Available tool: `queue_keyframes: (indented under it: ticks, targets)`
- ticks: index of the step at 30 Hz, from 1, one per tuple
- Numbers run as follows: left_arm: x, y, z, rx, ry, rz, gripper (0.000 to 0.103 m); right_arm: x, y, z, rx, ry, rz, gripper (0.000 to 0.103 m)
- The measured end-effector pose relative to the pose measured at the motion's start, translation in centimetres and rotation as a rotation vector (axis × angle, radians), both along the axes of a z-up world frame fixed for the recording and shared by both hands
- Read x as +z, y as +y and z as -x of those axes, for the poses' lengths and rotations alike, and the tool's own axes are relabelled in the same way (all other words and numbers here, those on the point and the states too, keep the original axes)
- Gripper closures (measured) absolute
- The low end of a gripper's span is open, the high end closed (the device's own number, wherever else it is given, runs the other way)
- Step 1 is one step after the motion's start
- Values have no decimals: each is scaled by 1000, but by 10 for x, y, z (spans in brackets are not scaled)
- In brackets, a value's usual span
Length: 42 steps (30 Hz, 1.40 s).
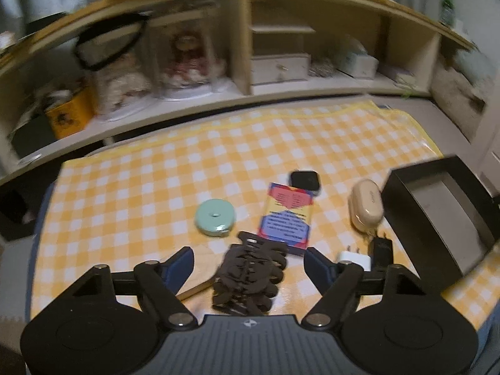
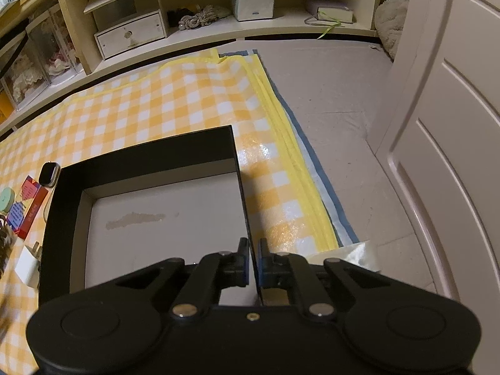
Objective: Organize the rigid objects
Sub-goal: 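Grasp the black claw clip with the left tool while the right tool grips the black box rim, then carry the claw clip into the black box and open the left tool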
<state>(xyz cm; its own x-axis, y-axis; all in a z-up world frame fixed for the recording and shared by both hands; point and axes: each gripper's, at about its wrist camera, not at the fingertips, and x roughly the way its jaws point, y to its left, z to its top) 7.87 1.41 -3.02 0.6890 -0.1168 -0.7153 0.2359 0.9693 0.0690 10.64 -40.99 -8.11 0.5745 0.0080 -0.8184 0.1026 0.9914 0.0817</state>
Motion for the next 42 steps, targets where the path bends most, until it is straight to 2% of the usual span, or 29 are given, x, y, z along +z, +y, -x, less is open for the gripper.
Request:
queue_keyframes:
  ticks: [4,7,9,10,12,16,21,24,28,36,42]
  targets:
    - [-11,-17,-7,-116,3,-108,26,0,-1,0,5,-3,-1,97]
    - [-22,-19,-17,-143,12,-197,26,-1,-1,0,6,-3,-2,97]
    - [-28,-16,-25,-148,36,-209,28,-1,-1,0,6,-3,-1,97]
    - [-31,-13,-29,-154,53,-203,32,-1,-2,0,6,-3,-2,97]
    - [-35,-7,-37,-160,88,-177,38,-1,-1,0,5,-4,-4,97]
    - [-34,5,-44,-163,140,-55,55,-1,0,0,8,-4,-5,97]
    - [-34,5,-40,-149,167,-36,56,-1,0,-1,10,-4,-4,97]
    - [-30,3,-35,-118,135,-37,57,-1,-1,-1,9,-4,-7,97]
    - [-9,-1,-28,-80,71,60,57,-1,-1,-1,8,1,-13,98]
    - [21,-56,-28,-68,56,249,57,-2,-1,-1,0,10,-34,98]
    - [21,-128,-40,-54,85,389,57,-2,-2,1,2,7,-48,98]
